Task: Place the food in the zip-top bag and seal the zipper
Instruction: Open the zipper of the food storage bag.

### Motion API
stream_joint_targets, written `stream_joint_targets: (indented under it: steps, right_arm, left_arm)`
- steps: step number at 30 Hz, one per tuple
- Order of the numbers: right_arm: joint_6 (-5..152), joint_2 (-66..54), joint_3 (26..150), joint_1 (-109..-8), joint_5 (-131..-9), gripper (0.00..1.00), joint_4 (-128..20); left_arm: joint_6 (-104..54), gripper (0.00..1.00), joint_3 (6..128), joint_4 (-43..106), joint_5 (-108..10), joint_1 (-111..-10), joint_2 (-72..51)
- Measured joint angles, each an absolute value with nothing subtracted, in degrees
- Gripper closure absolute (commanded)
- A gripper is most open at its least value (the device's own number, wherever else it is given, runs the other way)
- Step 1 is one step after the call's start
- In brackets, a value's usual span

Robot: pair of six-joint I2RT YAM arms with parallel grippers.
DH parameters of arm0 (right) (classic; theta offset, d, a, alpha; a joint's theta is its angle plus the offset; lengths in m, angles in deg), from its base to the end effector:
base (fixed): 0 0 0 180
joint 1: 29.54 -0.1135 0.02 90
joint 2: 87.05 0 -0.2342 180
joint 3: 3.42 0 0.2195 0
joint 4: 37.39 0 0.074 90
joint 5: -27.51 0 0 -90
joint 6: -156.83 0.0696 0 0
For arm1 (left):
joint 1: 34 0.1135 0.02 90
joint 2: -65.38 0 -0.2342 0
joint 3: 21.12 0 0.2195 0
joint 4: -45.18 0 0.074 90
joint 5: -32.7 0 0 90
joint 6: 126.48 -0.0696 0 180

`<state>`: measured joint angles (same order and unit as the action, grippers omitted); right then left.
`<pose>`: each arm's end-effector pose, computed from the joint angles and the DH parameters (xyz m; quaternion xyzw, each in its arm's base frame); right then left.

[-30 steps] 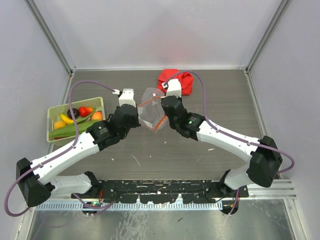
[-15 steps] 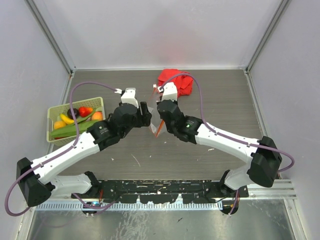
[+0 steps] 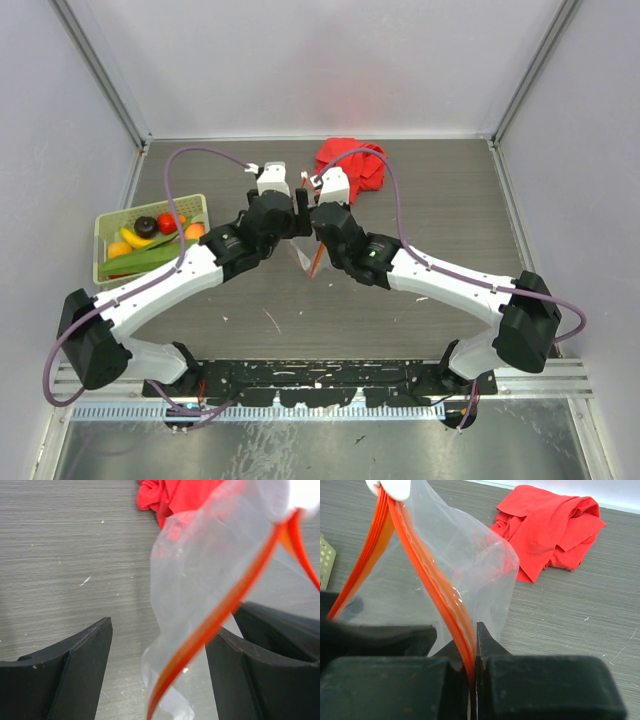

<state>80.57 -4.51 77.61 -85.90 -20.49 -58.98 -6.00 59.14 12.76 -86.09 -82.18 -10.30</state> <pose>0.2186 0.2445 0.2906 -0.0991 0.7975 0.0507 0.5930 0.2252 -0.2014 0.2949 0.0008 0.8394 -0.1522 0.5217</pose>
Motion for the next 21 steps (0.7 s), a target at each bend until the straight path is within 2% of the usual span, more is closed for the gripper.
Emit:
stream_joint_targets:
  steps: [5, 18, 21]
  right_arm:
    - [80.6, -4.5, 77.6, -86.1, -21.0, 0.96, -59.0]
    - [80.9, -4.5, 77.6, -85.6, -14.8, 0.98, -62.1]
    - [81.0, -4.5, 77.6, -85.2, -13.8, 0.96, -63.3]
  left_arm:
    - [-6.1, 0.3, 60.0, 13.1, -87.8, -79.8, -13.5]
    - [-5.4, 0.68, 59.3, 11.0, -93.2, -75.1, -14.0]
    - [-5.4, 0.8, 58.4, 10.2, -93.5, -75.2, -12.8]
